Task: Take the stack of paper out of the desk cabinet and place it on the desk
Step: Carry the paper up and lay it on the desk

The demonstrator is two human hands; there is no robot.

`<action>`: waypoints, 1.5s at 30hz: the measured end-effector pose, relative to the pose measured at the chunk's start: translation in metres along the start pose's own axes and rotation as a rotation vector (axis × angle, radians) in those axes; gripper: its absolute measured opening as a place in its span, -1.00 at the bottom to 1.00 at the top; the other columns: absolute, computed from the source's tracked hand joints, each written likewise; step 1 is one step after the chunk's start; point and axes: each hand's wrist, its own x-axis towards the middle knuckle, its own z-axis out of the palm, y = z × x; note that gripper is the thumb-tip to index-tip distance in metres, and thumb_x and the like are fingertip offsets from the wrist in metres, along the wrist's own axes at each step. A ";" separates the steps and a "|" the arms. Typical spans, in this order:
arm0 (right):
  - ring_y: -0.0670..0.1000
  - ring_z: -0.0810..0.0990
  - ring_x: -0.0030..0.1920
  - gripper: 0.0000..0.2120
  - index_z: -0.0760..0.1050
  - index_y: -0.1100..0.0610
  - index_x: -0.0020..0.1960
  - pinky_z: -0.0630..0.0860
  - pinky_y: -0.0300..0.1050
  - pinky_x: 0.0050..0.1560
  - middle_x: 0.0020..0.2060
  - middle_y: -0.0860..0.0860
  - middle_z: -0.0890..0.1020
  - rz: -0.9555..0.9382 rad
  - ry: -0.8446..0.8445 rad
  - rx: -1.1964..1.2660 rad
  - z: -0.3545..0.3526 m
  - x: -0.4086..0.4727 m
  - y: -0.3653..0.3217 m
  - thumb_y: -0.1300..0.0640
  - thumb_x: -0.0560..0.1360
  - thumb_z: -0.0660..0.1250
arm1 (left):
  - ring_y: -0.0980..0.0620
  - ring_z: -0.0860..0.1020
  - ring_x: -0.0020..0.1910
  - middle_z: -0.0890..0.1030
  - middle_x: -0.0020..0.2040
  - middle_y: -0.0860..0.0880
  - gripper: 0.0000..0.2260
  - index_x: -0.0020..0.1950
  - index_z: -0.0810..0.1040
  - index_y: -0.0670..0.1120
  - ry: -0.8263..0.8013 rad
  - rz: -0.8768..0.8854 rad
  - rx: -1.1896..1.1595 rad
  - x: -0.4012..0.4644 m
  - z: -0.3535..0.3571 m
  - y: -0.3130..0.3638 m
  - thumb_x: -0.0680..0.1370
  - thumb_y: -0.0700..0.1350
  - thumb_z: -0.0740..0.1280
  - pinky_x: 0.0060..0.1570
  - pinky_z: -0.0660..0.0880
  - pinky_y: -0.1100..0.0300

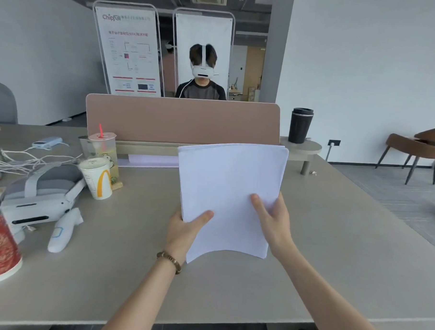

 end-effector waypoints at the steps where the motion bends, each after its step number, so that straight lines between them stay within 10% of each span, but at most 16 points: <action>1: -0.11 0.67 0.08 -0.74 0.48 -0.12 0.20 0.60 -0.02 0.07 0.09 -0.15 0.67 -0.015 0.002 -0.008 0.001 0.000 0.000 -0.10 0.53 0.37 | 0.11 0.71 -0.06 0.75 -0.06 0.08 -0.79 0.03 0.69 -0.02 0.018 0.009 0.022 -0.001 0.003 -0.001 0.42 -0.12 0.56 -0.11 0.60 0.23; 7: -0.24 0.64 -0.02 -0.80 0.44 0.01 0.17 0.56 -0.13 -0.04 0.00 -0.22 0.64 -0.049 0.022 0.012 -0.001 -0.001 0.005 0.04 0.57 0.35 | 0.13 0.71 -0.07 0.75 -0.10 0.12 -0.86 -0.03 0.71 -0.02 0.001 -0.020 0.086 0.008 0.004 -0.010 0.43 -0.07 0.55 -0.03 0.62 0.17; 13: -0.36 0.58 0.10 -0.64 0.35 -0.30 0.21 0.51 -0.21 0.08 0.05 -0.46 0.59 0.027 -0.083 -0.035 -0.003 -0.016 0.047 0.13 0.60 0.31 | 0.23 0.69 -0.08 0.74 -0.12 0.22 -0.81 -0.01 0.71 0.04 -0.043 -0.092 0.278 0.001 -0.004 -0.041 0.41 -0.01 0.56 -0.05 0.57 0.24; 19: -0.24 0.59 0.22 -0.57 0.37 -0.16 0.40 0.51 -0.10 0.22 0.21 -0.28 0.62 0.091 -0.119 -0.058 -0.004 -0.021 0.079 0.05 0.57 0.35 | 0.19 0.69 -0.17 0.74 -0.19 0.16 -0.85 -0.11 0.72 -0.02 -0.011 -0.100 0.347 0.004 -0.003 -0.047 0.41 0.01 0.56 -0.18 0.55 0.26; 26: 0.04 0.68 0.04 -0.82 0.45 0.09 0.06 0.62 0.15 0.08 0.01 -0.01 0.67 0.198 -0.038 -0.027 -0.019 -0.007 0.076 0.09 0.53 0.40 | 0.05 0.64 -0.25 0.70 -0.26 0.09 -0.82 -0.15 0.69 -0.11 0.083 0.085 0.540 0.006 0.025 -0.042 0.42 -0.01 0.54 -0.32 0.45 0.32; 34: 0.18 0.68 0.03 -0.68 0.51 0.18 0.06 0.61 0.15 0.03 0.02 0.12 0.68 0.247 -0.009 -0.082 -0.106 0.036 0.080 0.02 0.42 0.46 | 0.05 0.64 -0.02 0.64 -0.03 0.14 -0.60 0.11 0.50 -0.01 -0.079 0.062 0.515 0.020 0.110 -0.034 0.36 -0.07 0.58 0.01 0.54 0.17; 45: 0.10 0.56 -0.17 -0.65 0.58 0.25 -0.05 0.49 -0.05 -0.18 -0.18 0.07 0.61 0.338 0.123 -0.221 -0.232 0.114 0.099 0.07 0.26 0.48 | 0.12 0.59 -0.17 0.60 -0.09 0.07 -0.58 0.06 0.44 -0.13 -0.123 -0.015 0.445 0.029 0.258 -0.057 0.35 -0.12 0.58 -0.24 0.46 0.24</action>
